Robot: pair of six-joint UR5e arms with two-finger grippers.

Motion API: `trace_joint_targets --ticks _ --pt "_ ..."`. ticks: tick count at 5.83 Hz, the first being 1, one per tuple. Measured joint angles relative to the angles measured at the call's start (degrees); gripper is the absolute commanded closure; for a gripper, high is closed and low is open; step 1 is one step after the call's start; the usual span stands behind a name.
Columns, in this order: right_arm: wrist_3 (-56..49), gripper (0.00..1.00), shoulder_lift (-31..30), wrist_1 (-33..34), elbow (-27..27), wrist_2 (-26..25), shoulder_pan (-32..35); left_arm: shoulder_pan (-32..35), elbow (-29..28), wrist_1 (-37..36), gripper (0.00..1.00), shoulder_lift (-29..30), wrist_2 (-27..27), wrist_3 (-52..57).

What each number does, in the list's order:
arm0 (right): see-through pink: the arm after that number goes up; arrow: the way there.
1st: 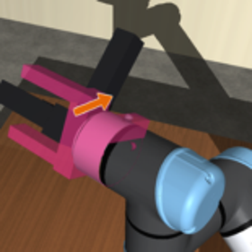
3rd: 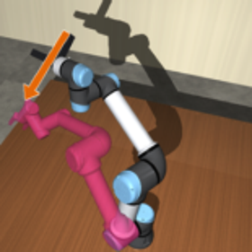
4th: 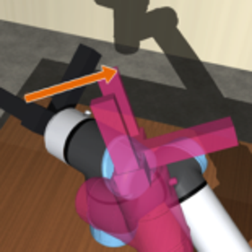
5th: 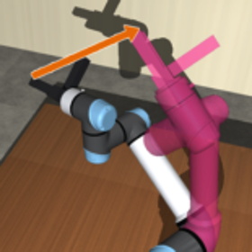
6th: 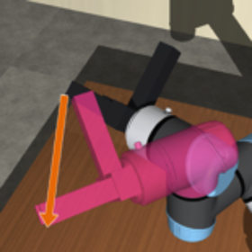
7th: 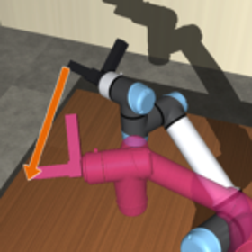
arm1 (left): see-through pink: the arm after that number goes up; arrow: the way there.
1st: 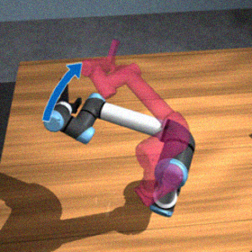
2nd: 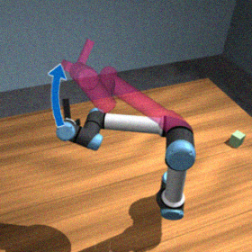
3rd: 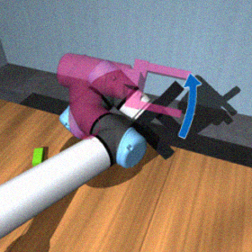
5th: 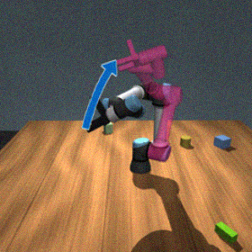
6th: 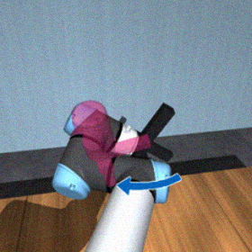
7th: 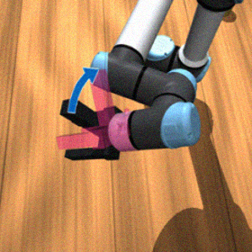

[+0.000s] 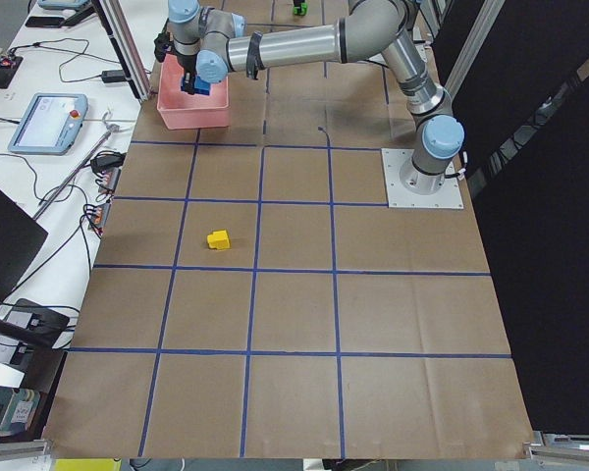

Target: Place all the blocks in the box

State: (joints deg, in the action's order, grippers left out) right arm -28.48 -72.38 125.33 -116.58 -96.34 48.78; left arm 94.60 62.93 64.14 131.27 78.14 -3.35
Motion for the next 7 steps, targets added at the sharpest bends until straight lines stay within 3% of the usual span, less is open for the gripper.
trace_joint_targets --ticks 2,4,7 --pt "0.1 0.78 -0.3 -0.1 0.5 -1.4 0.0 0.9 -0.3 -4.6 0.01 2.9 -0.6 -0.7" --pt "0.1 0.77 -2.5 -2.8 5.1 -1.3 0.8 -1.4 0.2 -4.2 0.01 0.2 -0.6 -0.5" --pt "6.0 0.77 -5.4 -21.6 23.2 0.0 10.6 -14.9 8.0 0.5 0.01 -6.1 0.2 8.3"
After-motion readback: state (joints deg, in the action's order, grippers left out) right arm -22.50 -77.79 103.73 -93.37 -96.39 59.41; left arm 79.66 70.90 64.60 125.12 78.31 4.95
